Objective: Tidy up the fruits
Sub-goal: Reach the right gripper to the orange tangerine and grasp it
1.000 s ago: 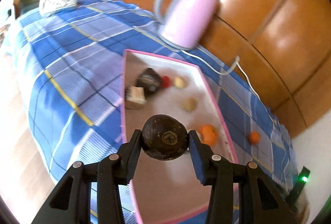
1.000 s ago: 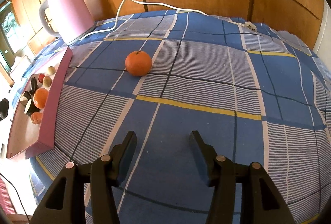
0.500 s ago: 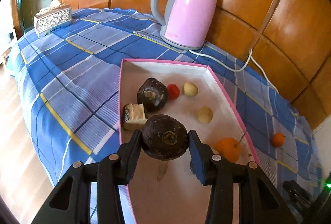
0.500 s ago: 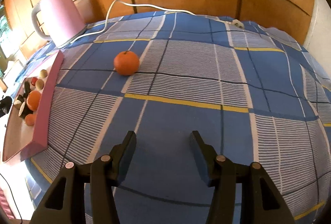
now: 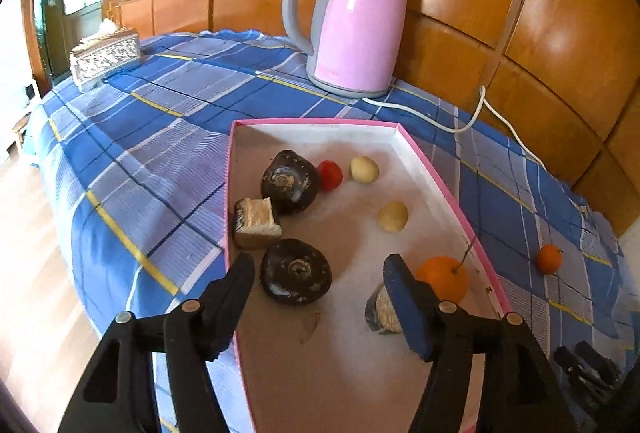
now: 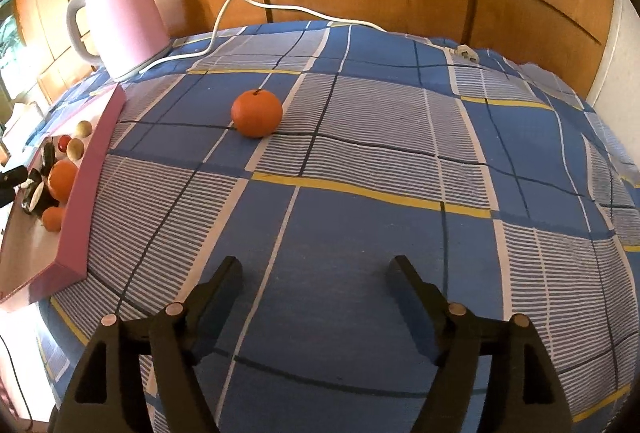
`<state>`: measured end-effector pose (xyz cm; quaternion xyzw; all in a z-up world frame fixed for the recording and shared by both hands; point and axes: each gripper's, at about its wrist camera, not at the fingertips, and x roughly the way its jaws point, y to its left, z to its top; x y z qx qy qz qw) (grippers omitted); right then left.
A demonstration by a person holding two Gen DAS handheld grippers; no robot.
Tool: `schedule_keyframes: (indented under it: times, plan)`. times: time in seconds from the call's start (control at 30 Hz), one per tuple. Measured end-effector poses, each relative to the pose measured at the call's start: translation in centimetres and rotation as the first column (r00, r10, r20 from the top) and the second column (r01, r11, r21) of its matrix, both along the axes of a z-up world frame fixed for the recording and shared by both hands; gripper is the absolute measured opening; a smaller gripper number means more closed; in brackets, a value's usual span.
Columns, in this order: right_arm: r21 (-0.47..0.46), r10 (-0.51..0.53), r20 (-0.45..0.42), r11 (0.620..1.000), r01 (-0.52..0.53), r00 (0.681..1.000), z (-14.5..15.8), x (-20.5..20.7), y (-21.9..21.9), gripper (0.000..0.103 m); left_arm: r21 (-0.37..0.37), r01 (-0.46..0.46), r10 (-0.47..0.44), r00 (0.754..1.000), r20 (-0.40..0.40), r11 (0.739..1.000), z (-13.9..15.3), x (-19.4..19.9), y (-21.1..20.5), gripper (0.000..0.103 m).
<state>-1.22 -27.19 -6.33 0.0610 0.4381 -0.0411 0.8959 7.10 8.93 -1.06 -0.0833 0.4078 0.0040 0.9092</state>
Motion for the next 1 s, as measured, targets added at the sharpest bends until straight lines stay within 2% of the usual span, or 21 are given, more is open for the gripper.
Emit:
schedule_keyframes:
  times: [0.07,0.13,0.2,0.3,0.43,0.63,0.77,1.0]
  plan:
    - [0.001,0.006,0.003,1.0,-0.006,1.0,-0.1,0.0,0.1,0.081,0.018,-0.007,0.007,1.0,0.004,1.0,0.3,-0.7,-0.2,0.071]
    - [-0.013,0.009,-0.001,1.0,-0.009,1.0,-0.1,0.0,0.3,0.081,0.042,-0.018,0.018,1.0,0.01,0.999,0.5,-1.5,-0.5,0.08]
    - [-0.007,0.007,-0.001,1.0,-0.007,1.0,-0.1,0.0,0.2,0.081,0.077,-0.033,0.032,0.999,0.021,0.997,0.8,-2.2,-0.8,0.084]
    - [-0.005,0.005,0.015,1.0,-0.005,1.0,-0.1,-0.2,0.3,0.081,0.074,-0.03,0.029,0.999,0.023,0.997,1.0,-2.9,-1.2,0.085]
    - [-0.007,0.003,0.026,1.0,-0.003,1.0,-0.2,-0.3,0.3,0.082,0.07,-0.019,0.018,1.0,0.021,0.997,1.1,-3.6,-1.8,0.092]
    - [-0.019,0.001,0.017,1.0,-0.001,1.0,-0.1,-0.2,0.5,0.082,0.103,-0.021,0.019,1.0,0.024,0.994,0.8,-4.1,-2.6,0.092]
    - [-0.025,0.008,0.015,1.0,-0.008,1.0,-0.1,-0.2,0.5,0.082,0.112,-0.022,0.02,1.0,0.022,0.993,0.5,-4.3,-2.9,0.097]
    - [-0.033,0.011,0.026,0.999,-0.01,1.0,-0.3,-0.3,0.6,0.083,0.134,0.019,-0.021,1.0,0.016,0.991,0.1,-4.6,-4.1,0.097]
